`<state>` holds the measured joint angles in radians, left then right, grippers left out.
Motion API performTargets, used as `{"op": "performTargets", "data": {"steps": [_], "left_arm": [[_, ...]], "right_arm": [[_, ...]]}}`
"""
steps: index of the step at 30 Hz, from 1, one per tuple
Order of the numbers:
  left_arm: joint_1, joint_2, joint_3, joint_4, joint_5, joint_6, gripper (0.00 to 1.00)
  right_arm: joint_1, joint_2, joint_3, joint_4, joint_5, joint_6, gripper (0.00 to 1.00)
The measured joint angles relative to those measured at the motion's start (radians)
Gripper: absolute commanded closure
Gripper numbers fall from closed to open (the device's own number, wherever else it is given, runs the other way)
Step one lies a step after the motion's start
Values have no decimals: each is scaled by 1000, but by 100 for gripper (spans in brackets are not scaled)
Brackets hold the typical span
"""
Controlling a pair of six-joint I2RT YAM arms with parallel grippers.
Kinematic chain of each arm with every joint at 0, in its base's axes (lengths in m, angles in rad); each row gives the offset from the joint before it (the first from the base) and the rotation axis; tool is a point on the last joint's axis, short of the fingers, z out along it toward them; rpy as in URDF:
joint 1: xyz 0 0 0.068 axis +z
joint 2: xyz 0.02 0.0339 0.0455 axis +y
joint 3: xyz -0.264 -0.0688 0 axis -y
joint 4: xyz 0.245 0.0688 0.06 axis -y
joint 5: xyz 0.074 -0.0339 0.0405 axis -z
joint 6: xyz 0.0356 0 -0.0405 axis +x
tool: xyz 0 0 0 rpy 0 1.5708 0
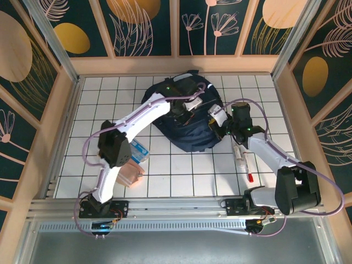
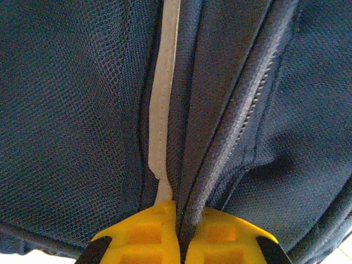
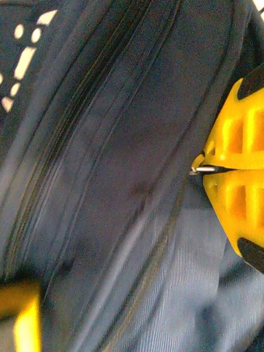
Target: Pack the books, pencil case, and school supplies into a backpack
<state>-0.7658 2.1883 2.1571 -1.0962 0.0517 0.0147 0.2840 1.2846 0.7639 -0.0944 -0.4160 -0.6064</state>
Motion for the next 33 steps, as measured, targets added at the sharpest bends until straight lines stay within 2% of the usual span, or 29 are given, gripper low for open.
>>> {"op": "performTargets", "data": {"steps": [5,8,11,17,18,20,21,25,29,30,33], "left_arm": [[8,198,286,-42,120,-96,100],[8,233,362,-48,181,-146,100],[12,229,350,-45,221,-192,100],[33,180,168,-4,267,-282,100],[33,177,159,3,270,-291,98],[33,166,150,19,270,-306,81],[33,156,147,27,270,-317,77],[35,97,146,93,267,-277,75],[35,-39,39,157,197,-104,70],[35,-80,-16,173,177,-49,65],[38,-167,-173,214,113,97,34]], "right_arm": [[22,-45,-11,-4,-26,-24,100],[34,-50,-27,-5,-27,-27,100],[74,-39,-26,-6,-26,-23,100],[175,61,11,-11,1,-16,100],[175,63,11,-11,3,-15,100],[167,60,11,-11,1,-16,100],[159,55,11,-12,-5,-16,100],[123,11,10,-31,-55,-23,100],[83,-35,11,-44,-85,-32,100],[75,-39,13,-54,-89,-39,100],[60,-40,26,-90,-97,-50,100]]}}
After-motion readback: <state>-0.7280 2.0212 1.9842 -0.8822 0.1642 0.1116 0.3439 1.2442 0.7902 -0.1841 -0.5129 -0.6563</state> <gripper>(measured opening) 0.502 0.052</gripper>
